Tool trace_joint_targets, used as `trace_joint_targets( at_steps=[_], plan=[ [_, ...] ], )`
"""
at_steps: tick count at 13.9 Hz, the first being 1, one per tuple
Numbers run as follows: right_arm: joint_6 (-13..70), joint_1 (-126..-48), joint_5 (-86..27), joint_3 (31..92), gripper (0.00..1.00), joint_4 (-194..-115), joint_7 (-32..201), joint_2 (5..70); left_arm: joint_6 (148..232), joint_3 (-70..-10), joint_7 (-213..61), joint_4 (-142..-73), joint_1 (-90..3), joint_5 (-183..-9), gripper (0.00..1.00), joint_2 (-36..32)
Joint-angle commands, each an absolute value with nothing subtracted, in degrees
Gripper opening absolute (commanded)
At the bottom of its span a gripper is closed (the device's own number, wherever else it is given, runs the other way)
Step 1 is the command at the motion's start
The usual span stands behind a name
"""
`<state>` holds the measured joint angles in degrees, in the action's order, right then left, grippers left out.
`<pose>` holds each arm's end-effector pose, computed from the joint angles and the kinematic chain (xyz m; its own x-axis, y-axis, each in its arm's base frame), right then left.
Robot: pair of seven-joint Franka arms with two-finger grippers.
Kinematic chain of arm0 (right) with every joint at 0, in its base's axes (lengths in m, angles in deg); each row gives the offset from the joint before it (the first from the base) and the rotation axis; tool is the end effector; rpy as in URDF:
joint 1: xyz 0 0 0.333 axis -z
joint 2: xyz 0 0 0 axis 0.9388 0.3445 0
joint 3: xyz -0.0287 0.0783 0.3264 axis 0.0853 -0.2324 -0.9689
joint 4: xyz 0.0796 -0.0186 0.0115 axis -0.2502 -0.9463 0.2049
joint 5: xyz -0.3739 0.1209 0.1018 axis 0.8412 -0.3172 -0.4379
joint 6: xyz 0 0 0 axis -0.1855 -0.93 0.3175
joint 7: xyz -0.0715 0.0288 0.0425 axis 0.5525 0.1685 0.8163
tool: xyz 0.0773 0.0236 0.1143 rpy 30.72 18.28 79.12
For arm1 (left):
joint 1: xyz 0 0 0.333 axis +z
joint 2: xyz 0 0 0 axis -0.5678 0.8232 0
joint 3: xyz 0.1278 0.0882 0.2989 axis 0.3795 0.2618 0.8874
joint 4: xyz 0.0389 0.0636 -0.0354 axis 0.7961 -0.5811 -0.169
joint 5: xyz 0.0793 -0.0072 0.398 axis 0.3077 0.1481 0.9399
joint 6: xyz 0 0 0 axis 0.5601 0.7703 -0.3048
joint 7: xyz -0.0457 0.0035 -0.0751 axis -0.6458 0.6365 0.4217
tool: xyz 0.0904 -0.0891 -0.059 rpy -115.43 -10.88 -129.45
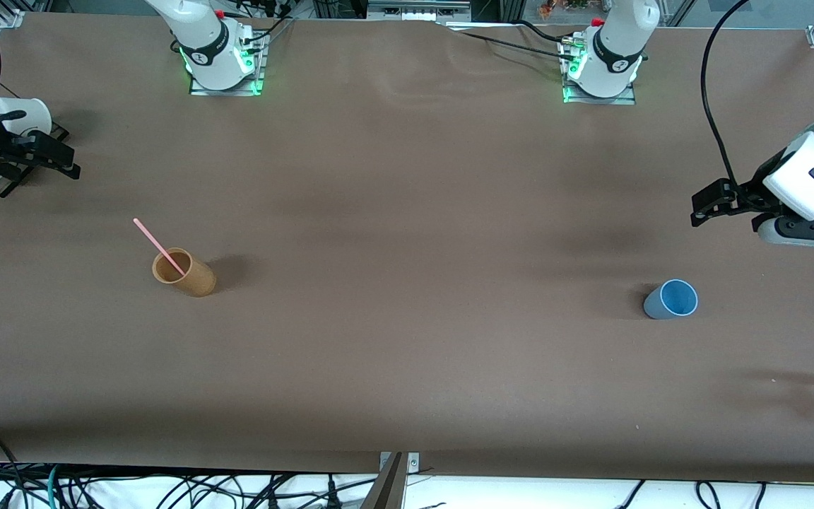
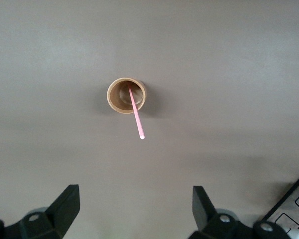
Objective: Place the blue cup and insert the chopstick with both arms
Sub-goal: 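Move the left gripper down toward the blue cup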
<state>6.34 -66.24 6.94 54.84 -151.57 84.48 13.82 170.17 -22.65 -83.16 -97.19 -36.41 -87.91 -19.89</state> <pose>0.5645 -0.0239 0.5689 0.9981 0.0433 -0.0433 0.0428 -0.9990 -0.0137 0.6191 -0.0329 0.5544 0.9979 -0.0635 0.0118 -0.0637 -0.9978 0.0157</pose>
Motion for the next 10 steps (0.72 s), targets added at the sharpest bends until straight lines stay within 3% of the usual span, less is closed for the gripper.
trace_joint_targets(
  at_steps=[1,6,10],
  plan=[
    [6.25,-65.98,6.80,54.48,1.00,-151.33,83.76,13.54,169.18,-22.74,-84.14,-95.29,-36.35,-87.50,1.00,-18.67],
    [6.16,-65.98,6.71,54.48,1.00,-151.33,83.75,13.45,169.27,-22.74,-84.05,-95.29,-36.27,-87.59,1.00,-17.88],
    [6.07,-65.98,6.80,54.39,1.00,-151.24,83.75,13.45,172.06,-22.30,-84.40,-95.38,-34.87,-86.53,1.00,-12.62]
  ],
)
